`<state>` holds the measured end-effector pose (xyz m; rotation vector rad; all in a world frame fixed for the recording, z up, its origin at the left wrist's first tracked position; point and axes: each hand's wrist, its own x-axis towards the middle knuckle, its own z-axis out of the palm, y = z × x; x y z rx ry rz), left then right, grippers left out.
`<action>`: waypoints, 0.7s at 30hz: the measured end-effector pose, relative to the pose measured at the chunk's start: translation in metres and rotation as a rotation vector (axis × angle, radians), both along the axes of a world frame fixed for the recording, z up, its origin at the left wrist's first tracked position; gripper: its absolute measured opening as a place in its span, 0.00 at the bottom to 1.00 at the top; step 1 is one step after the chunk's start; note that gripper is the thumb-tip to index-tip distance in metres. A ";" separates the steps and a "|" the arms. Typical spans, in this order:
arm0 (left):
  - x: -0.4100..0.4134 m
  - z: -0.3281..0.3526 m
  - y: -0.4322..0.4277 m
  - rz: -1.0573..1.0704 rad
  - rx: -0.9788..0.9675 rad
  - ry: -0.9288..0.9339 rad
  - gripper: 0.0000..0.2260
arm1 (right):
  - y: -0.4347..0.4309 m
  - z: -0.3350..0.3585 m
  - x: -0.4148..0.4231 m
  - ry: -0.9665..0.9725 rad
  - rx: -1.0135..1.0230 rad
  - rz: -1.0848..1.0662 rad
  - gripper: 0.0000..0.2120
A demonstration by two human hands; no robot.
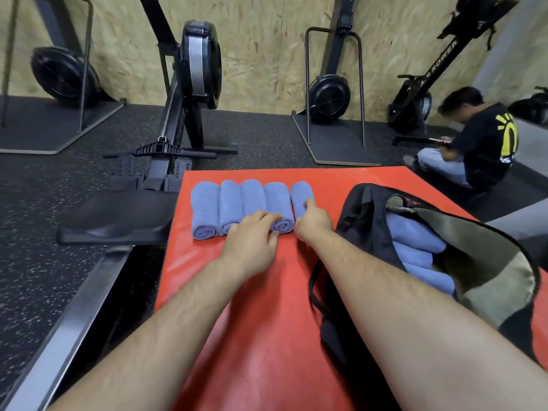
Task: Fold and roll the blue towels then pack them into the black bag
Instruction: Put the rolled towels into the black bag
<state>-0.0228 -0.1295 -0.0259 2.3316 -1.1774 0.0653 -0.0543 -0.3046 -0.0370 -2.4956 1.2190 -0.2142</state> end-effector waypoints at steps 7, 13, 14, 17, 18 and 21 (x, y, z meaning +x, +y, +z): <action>-0.019 0.007 -0.010 -0.034 -0.172 0.316 0.16 | 0.036 0.040 -0.037 -0.203 -0.019 -0.008 0.22; -0.051 0.038 -0.011 -0.006 -0.492 0.798 0.24 | 0.097 0.069 -0.117 -0.480 0.068 0.214 0.23; -0.057 0.042 -0.010 -0.020 -0.529 0.815 0.22 | 0.101 0.073 -0.126 -0.509 0.092 0.236 0.23; -0.073 0.054 -0.004 -0.088 -0.592 0.823 0.22 | 0.102 0.081 -0.157 -0.530 0.152 0.331 0.21; -0.077 0.060 -0.001 -0.116 -0.584 0.810 0.21 | 0.100 0.082 -0.169 -0.517 0.105 0.358 0.20; -0.085 0.072 0.009 -0.211 -0.477 0.671 0.23 | 0.090 0.084 -0.198 -0.459 -0.384 0.369 0.17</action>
